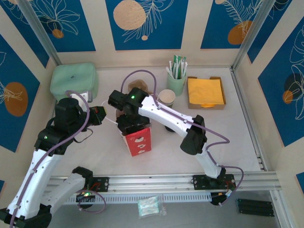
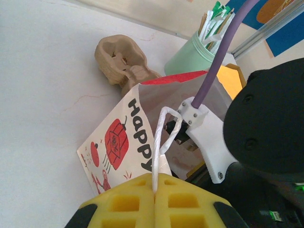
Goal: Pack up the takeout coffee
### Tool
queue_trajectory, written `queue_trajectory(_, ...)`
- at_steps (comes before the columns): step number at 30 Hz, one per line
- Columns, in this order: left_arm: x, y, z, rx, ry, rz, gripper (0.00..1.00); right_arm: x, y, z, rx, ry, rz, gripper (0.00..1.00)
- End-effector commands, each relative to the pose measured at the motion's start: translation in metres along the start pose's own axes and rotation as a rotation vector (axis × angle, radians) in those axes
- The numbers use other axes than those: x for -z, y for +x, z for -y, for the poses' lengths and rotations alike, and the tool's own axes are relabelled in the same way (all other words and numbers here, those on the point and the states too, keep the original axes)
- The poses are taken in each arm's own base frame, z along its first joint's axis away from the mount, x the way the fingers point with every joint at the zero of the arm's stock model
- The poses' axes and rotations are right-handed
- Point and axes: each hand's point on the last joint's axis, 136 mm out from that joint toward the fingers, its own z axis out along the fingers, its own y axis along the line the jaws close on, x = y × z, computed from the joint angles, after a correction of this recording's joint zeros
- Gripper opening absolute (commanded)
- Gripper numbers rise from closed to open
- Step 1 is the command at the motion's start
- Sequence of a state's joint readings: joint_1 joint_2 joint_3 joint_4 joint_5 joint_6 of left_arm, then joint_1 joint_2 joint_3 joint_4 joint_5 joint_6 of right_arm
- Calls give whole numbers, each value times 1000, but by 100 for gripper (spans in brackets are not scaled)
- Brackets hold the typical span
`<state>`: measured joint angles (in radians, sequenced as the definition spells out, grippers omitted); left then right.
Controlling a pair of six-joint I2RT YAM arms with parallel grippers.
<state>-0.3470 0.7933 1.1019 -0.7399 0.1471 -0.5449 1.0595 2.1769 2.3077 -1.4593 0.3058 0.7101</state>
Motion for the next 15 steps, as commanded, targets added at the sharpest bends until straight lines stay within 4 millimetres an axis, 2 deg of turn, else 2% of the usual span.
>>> queue_trajectory(1,5,-7,-1,2,-6,35,0,10,6,-5,13,-21,-15,91)
queue_trajectory(15,2,-7,-2,4,-10,31,0,40,2,-8,20,-57,38,90)
